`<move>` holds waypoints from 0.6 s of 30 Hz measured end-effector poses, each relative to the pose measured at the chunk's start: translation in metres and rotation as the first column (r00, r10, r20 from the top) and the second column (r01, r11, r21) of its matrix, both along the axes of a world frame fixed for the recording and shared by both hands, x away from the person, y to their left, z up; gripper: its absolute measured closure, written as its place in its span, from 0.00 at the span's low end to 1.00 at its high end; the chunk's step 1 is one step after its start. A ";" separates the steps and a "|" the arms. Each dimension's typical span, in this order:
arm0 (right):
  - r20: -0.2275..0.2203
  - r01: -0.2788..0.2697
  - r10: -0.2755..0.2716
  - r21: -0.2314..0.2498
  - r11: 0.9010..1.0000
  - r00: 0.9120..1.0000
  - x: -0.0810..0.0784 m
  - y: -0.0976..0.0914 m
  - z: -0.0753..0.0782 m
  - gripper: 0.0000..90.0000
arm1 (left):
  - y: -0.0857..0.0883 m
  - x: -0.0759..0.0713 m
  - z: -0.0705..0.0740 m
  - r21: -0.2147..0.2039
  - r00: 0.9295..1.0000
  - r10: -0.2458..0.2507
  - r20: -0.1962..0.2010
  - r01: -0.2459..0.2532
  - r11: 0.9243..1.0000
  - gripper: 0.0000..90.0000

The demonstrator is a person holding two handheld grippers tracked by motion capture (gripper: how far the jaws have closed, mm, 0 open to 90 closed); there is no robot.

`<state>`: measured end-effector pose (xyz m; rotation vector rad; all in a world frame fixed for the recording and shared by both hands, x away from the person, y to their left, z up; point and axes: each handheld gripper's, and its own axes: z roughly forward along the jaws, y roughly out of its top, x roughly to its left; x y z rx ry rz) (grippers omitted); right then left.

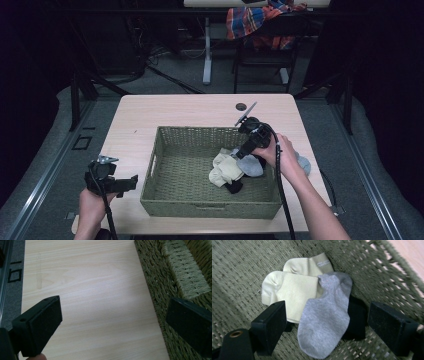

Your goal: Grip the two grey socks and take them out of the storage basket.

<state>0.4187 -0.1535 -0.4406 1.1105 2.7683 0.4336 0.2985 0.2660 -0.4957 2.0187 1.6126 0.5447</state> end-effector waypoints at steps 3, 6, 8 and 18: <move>-0.010 0.002 -0.002 -0.015 1.000 1.000 0.003 0.006 -0.009 0.20 | 0.000 0.000 0.000 0.000 1.000 0.000 0.001 0.000 1.000 0.01; -0.025 0.007 -0.008 -0.046 0.999 1.000 0.006 0.009 -0.015 0.22 | 0.000 0.000 0.000 0.000 1.000 -0.001 0.001 0.001 1.000 0.01; -0.025 0.007 -0.009 -0.059 0.998 1.000 0.009 0.010 -0.020 0.26 | 0.000 0.000 0.000 0.000 1.000 -0.001 0.001 0.001 1.000 0.01; -0.057 -0.015 0.009 -0.118 0.993 0.998 0.016 0.020 -0.041 0.42 | 0.000 0.000 0.000 0.001 1.000 -0.001 -0.001 0.001 1.000 0.01</move>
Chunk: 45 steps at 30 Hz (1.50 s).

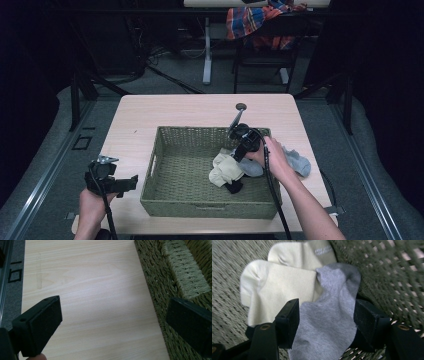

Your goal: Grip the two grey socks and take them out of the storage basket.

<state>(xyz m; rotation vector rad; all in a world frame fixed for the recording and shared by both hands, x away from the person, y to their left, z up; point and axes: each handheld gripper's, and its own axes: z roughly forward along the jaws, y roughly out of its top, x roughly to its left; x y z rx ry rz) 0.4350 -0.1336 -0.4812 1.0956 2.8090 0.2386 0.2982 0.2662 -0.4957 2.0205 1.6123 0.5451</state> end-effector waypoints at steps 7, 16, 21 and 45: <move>-0.040 0.008 -0.009 -0.041 0.999 0.999 0.006 0.003 -0.015 0.47 | 0.000 0.000 0.000 0.001 1.000 0.001 0.002 -0.001 1.000 0.01; -0.063 0.059 -0.061 -0.022 0.998 0.996 0.008 0.000 -0.019 0.85 | -0.001 0.000 0.000 -0.003 1.000 0.003 0.008 -0.003 1.000 0.01; -0.060 0.067 -0.067 -0.006 0.998 0.996 0.008 -0.008 -0.006 0.90 | 0.000 0.000 0.000 -0.003 1.000 0.003 0.007 -0.003 1.000 0.01; 0.021 0.037 -0.040 0.128 0.991 0.999 -0.017 -0.018 0.055 0.89 | 0.000 -0.001 0.000 0.004 1.000 0.012 0.002 -0.012 1.000 0.01</move>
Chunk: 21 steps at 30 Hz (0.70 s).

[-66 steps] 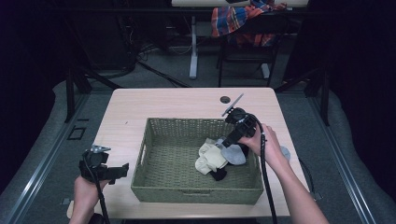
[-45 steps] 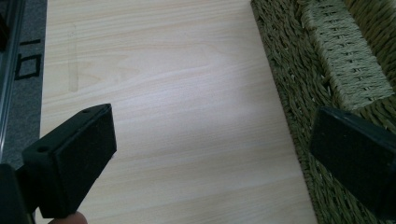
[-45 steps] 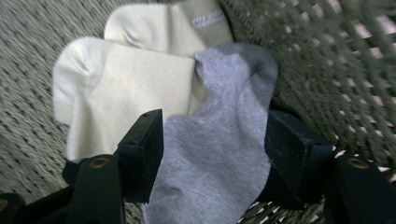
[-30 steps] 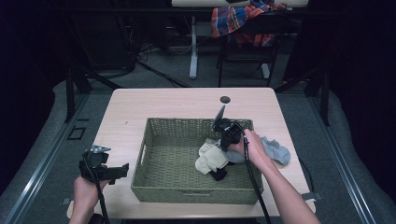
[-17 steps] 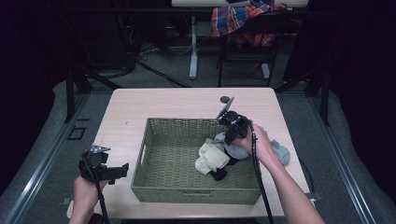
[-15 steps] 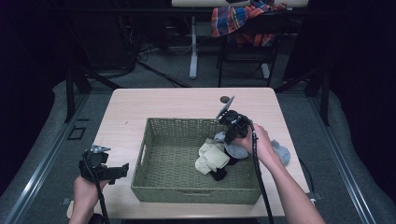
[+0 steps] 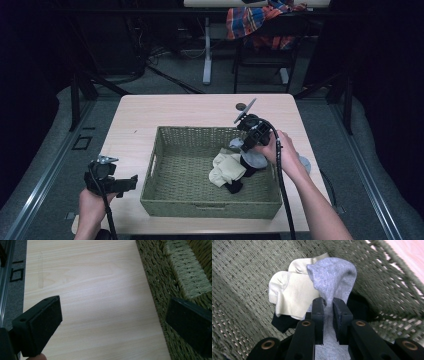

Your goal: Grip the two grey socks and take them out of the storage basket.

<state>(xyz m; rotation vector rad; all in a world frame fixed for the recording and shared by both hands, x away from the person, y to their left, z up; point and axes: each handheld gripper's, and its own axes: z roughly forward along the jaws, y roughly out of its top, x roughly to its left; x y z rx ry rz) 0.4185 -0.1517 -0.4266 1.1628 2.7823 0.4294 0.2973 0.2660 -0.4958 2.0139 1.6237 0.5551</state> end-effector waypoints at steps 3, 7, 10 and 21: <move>0.012 0.010 -0.010 0.008 1.000 1.000 -0.004 -0.005 0.009 0.89 | 0.001 -0.001 0.001 -0.002 1.000 0.005 0.005 -0.005 1.000 0.01; 0.033 0.019 -0.020 0.036 0.999 0.999 -0.009 -0.012 0.021 0.89 | -0.004 0.002 0.001 0.001 1.000 -0.008 0.003 0.008 1.000 0.01; 0.045 0.026 -0.028 0.053 0.998 0.999 -0.012 -0.016 0.028 0.89 | -0.006 0.004 0.001 0.003 1.000 -0.012 0.002 0.012 1.000 0.01; 0.089 0.054 -0.061 0.075 0.996 0.994 -0.019 -0.032 0.052 0.89 | -0.003 0.002 0.001 0.000 1.000 -0.004 0.006 0.004 1.000 0.01</move>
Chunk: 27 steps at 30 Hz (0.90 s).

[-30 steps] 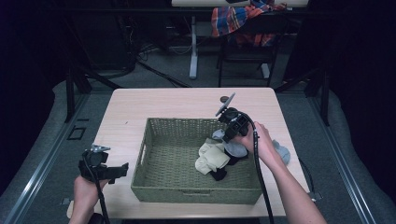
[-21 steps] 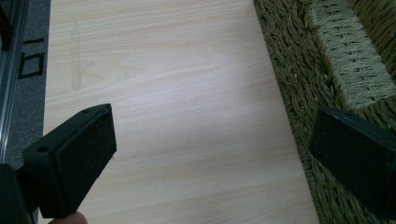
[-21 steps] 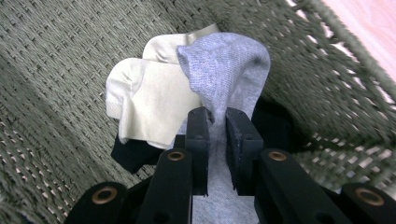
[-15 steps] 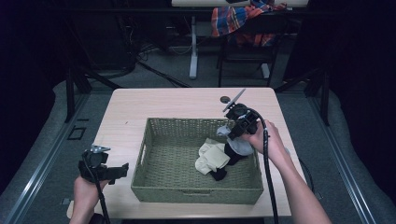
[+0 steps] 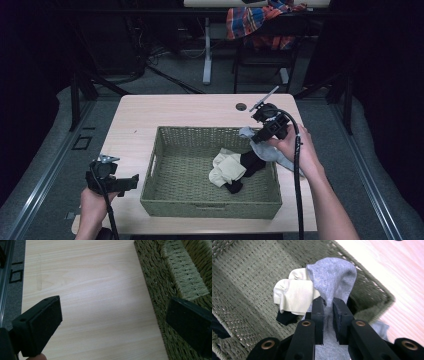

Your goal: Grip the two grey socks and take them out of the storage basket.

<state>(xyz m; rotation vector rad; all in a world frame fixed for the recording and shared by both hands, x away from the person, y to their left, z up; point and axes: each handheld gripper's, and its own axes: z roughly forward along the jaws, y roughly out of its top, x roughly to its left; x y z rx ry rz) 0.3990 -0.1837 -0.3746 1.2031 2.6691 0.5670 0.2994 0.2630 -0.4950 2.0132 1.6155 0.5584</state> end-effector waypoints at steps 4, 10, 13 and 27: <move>0.023 0.019 -0.019 -0.004 1.000 1.000 -0.003 -0.011 0.008 0.89 | 0.000 0.000 0.000 0.001 1.000 0.002 0.002 -0.002 1.000 0.01; 0.041 0.060 -0.061 0.005 0.998 0.997 -0.005 -0.028 0.014 0.89 | 0.000 0.000 0.000 0.001 1.000 0.000 0.001 0.000 1.000 0.01; 0.046 0.074 -0.074 -0.003 0.997 0.996 -0.005 -0.037 0.016 0.89 | 0.000 0.000 0.000 0.000 1.000 0.000 -0.001 0.000 1.000 0.01; 0.064 0.187 -0.186 -0.004 0.982 0.980 -0.001 -0.077 0.014 0.90 | 0.000 0.000 0.000 -0.001 1.000 -0.003 0.000 0.003 1.000 0.01</move>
